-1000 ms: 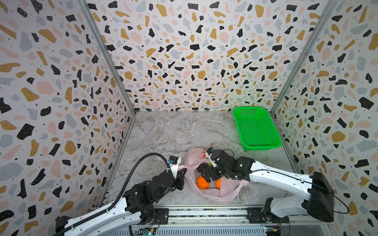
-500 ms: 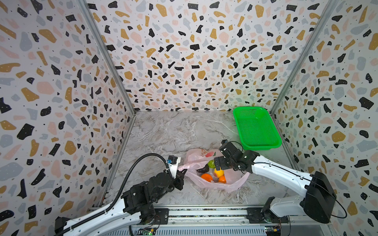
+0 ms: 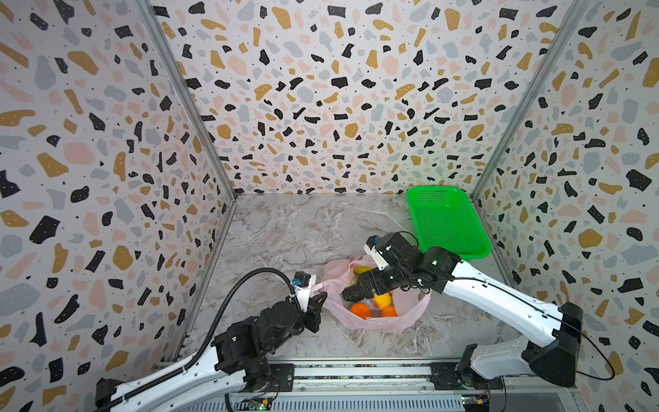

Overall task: Untie the knot of the plastic bag and take out the fruit
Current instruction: Open the plastic bag at the center of the table.

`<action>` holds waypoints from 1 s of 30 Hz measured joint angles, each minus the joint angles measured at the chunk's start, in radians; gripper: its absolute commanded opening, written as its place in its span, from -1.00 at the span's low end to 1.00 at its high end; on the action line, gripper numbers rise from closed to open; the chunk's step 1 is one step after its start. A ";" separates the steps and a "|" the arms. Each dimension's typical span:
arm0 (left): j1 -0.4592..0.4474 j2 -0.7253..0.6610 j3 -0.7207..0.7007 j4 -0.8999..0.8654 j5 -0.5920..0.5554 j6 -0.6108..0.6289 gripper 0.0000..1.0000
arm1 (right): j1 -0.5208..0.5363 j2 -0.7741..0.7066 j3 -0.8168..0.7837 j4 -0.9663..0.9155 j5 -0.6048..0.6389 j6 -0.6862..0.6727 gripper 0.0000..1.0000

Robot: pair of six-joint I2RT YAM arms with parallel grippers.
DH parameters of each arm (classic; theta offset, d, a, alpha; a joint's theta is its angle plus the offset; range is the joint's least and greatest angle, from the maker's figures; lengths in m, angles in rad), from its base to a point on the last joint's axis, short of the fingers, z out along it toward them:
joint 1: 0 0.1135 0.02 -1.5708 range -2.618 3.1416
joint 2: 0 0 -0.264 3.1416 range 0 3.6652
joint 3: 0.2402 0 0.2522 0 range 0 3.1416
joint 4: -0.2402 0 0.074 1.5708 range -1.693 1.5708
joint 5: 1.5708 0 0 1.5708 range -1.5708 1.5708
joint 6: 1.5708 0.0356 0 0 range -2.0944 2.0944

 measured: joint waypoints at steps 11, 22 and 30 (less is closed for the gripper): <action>0.000 0.000 0.000 0.001 0.005 0.004 -1.00 | -0.003 0.010 0.065 0.014 0.031 0.049 0.93; 0.000 -0.001 0.000 0.001 0.006 0.004 -1.00 | 0.135 -0.079 -0.231 0.099 0.090 0.194 0.49; 0.000 0.000 0.000 0.000 0.007 0.003 -1.00 | 0.250 0.022 -0.254 0.191 0.058 0.180 0.79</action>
